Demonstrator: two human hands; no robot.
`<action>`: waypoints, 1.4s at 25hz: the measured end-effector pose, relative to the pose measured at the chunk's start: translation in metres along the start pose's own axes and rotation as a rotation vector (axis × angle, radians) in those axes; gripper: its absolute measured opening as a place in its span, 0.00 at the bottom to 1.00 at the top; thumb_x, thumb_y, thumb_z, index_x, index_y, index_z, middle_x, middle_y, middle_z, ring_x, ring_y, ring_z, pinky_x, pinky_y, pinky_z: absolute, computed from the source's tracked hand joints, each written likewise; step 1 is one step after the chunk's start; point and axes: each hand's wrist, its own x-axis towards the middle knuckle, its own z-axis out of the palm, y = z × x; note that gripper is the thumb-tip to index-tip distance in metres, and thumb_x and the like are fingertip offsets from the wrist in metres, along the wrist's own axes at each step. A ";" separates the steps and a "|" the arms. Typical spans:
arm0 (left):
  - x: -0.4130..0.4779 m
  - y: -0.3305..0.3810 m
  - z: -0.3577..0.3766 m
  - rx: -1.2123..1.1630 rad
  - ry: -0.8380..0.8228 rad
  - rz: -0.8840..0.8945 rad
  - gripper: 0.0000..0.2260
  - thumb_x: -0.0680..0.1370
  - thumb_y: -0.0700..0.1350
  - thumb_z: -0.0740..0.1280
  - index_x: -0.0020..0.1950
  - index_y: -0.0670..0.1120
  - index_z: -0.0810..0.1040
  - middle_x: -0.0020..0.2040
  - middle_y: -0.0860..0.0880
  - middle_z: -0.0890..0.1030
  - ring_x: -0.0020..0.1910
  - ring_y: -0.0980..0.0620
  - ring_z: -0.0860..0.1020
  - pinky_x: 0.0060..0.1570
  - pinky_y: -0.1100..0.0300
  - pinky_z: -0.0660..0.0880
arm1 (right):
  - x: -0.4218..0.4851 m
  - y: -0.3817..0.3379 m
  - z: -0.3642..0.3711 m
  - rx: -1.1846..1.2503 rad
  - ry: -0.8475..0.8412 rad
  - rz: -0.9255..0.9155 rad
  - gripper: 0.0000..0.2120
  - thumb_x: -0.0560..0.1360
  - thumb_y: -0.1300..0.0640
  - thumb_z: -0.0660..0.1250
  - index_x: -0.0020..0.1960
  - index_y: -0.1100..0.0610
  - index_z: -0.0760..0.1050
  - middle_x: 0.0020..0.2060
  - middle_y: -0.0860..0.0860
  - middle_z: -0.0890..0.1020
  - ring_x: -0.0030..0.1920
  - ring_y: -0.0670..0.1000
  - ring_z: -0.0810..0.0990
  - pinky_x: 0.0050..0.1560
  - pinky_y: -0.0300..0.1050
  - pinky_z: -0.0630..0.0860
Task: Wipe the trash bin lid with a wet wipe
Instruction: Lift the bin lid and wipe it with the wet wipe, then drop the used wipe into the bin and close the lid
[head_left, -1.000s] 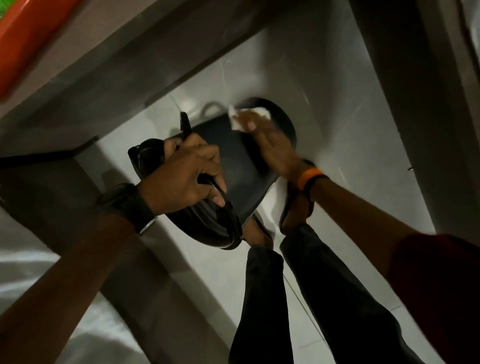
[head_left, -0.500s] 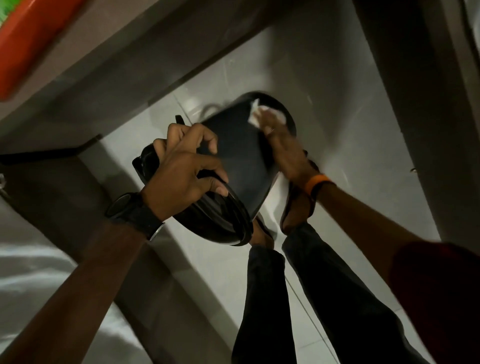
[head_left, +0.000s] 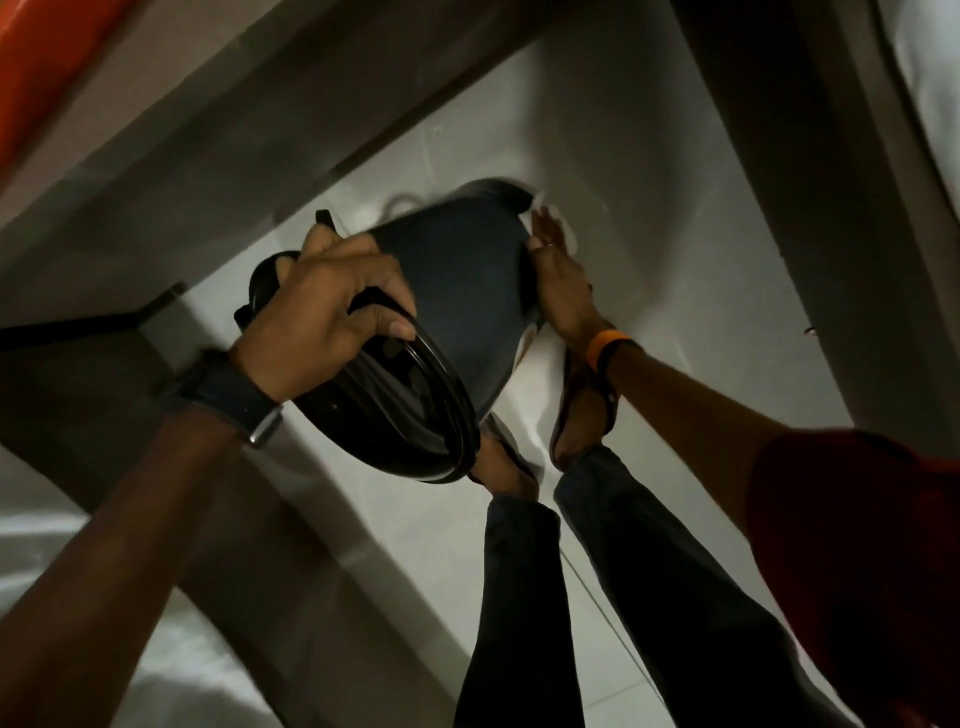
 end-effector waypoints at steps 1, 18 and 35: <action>0.005 -0.002 -0.004 -0.016 -0.004 -0.012 0.10 0.69 0.58 0.66 0.42 0.54 0.79 0.43 0.54 0.76 0.51 0.49 0.70 0.56 0.47 0.67 | -0.024 -0.005 0.014 0.031 -0.052 -0.129 0.27 0.82 0.46 0.47 0.79 0.51 0.51 0.81 0.50 0.51 0.81 0.49 0.48 0.81 0.56 0.48; 0.087 0.093 0.085 0.703 -0.648 0.080 0.06 0.73 0.41 0.69 0.41 0.42 0.73 0.51 0.45 0.75 0.66 0.38 0.64 0.63 0.43 0.63 | -0.058 0.020 0.004 0.233 0.109 0.180 0.09 0.76 0.64 0.63 0.40 0.66 0.78 0.39 0.56 0.79 0.39 0.48 0.75 0.42 0.43 0.74; 0.021 0.073 0.020 0.060 0.304 -0.022 0.12 0.80 0.53 0.62 0.54 0.50 0.82 0.57 0.49 0.80 0.60 0.44 0.71 0.59 0.46 0.66 | -0.162 0.088 -0.081 -0.008 0.292 0.346 0.15 0.73 0.66 0.70 0.48 0.45 0.82 0.56 0.57 0.83 0.57 0.59 0.81 0.62 0.63 0.79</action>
